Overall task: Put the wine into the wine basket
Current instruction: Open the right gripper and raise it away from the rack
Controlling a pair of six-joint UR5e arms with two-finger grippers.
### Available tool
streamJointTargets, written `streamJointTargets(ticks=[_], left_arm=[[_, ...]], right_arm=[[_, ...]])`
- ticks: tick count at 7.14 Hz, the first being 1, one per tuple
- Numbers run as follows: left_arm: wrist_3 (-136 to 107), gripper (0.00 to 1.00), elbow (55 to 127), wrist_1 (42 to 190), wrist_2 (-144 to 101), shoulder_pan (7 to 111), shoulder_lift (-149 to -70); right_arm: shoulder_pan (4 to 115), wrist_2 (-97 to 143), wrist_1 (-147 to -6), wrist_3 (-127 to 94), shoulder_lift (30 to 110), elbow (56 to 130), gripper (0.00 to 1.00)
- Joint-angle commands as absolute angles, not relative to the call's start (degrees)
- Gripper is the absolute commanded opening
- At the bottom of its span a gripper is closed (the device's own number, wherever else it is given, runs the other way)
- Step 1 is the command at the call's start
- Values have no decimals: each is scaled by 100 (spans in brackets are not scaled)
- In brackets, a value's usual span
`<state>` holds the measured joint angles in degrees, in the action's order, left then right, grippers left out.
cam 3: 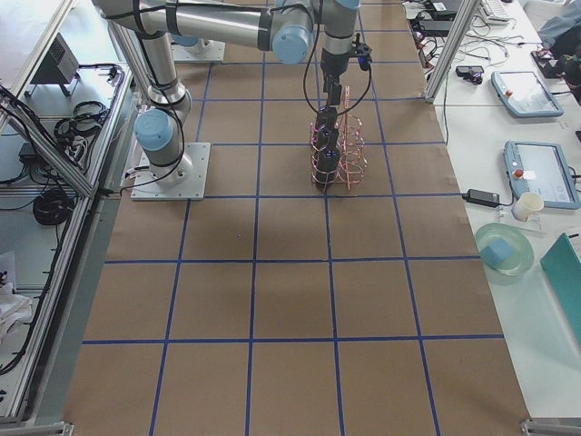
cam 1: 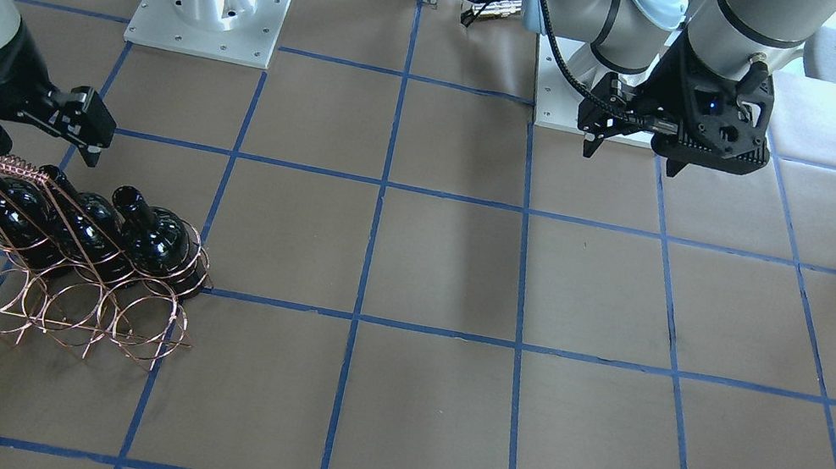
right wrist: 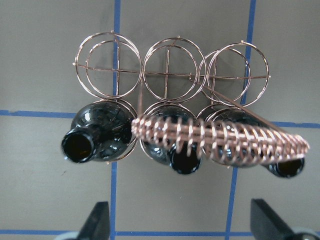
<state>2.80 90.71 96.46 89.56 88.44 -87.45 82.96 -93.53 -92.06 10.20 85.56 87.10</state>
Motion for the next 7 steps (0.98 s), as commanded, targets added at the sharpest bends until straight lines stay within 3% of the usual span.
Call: streamJointTargets(ticks=[1,4,7], left_arm=[[281,100,9070,9642,8956,8833,-8745],[281,100,9062,9624,8956,8807,-8745],[281,100,9070,9633,8956,8807,-8745]], right_arm=[[8794,-9343,-8301,94,9128,8288,100],[10018,-9325,-8174,-1335,9273,8262,100],[9530,-8792,-8557,-677,9246,8262,100]])
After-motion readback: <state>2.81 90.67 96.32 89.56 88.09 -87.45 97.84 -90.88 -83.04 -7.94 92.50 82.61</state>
